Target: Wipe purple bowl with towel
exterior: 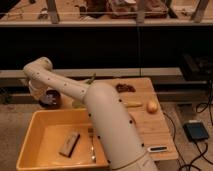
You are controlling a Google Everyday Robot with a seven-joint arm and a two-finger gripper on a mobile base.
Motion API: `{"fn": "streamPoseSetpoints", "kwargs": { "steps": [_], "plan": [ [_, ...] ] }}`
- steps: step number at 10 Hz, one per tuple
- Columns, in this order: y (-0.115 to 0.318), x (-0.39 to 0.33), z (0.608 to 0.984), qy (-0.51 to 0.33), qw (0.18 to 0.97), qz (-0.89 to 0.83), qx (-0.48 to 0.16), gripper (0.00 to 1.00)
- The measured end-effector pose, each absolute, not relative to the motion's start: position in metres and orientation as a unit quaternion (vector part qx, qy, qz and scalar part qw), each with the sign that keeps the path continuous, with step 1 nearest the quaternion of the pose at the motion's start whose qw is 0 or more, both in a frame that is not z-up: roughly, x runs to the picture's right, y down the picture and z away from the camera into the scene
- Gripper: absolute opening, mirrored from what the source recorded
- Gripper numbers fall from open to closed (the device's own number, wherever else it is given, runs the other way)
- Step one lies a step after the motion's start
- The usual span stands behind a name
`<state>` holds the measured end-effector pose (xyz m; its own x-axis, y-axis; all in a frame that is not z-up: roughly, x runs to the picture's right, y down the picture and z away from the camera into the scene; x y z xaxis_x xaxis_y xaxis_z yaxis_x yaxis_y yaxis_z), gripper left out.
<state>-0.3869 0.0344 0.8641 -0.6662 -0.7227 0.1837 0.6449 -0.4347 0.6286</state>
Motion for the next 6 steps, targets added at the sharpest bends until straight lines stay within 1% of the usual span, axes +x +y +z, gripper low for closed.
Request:
{"fn": "streamPoseSetpoints", "kwargs": {
  "steps": [4, 6],
  "plan": [
    [0.042, -0.333, 0.872, -0.338, 0.428, -0.838, 0.024, 0.00],
    [0.030, -0.315, 0.884, -0.323, 0.449, -0.833, 0.009, 0.00]
  ]
}}
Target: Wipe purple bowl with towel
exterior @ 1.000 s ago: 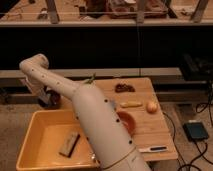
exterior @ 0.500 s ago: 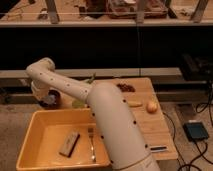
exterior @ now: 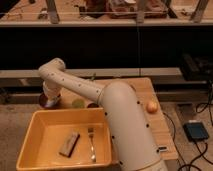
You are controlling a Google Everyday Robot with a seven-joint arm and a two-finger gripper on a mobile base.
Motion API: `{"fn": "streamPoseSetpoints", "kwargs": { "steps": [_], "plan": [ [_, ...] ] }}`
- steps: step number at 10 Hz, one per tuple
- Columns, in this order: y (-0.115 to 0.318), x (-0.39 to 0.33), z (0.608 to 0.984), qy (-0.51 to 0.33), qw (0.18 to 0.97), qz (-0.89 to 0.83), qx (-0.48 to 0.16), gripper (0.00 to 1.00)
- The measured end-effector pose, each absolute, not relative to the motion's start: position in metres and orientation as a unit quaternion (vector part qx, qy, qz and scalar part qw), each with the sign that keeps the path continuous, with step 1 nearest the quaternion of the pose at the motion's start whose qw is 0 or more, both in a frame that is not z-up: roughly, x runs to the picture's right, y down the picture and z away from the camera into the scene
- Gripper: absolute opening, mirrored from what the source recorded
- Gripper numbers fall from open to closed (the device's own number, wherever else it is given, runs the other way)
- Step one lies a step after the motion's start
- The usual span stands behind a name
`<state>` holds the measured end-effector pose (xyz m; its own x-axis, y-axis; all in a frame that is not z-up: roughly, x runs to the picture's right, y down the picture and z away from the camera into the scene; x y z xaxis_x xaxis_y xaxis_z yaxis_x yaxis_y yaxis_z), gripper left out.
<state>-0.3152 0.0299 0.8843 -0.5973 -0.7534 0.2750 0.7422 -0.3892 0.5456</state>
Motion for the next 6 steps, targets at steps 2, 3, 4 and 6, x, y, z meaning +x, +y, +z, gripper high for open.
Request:
{"fn": "streamPoseSetpoints", "kwargs": {
  "steps": [2, 3, 4, 6],
  "plan": [
    [0.014, -0.314, 0.896, -0.311, 0.463, -0.830, -0.002, 0.00],
    [0.004, -0.316, 0.902, -0.304, 0.467, -0.830, -0.004, 0.00],
    [-0.004, -0.320, 0.906, -0.301, 0.471, -0.829, -0.005, 0.00],
    [-0.008, -0.334, 0.906, -0.303, 0.472, -0.828, 0.000, 0.00]
  ]
}}
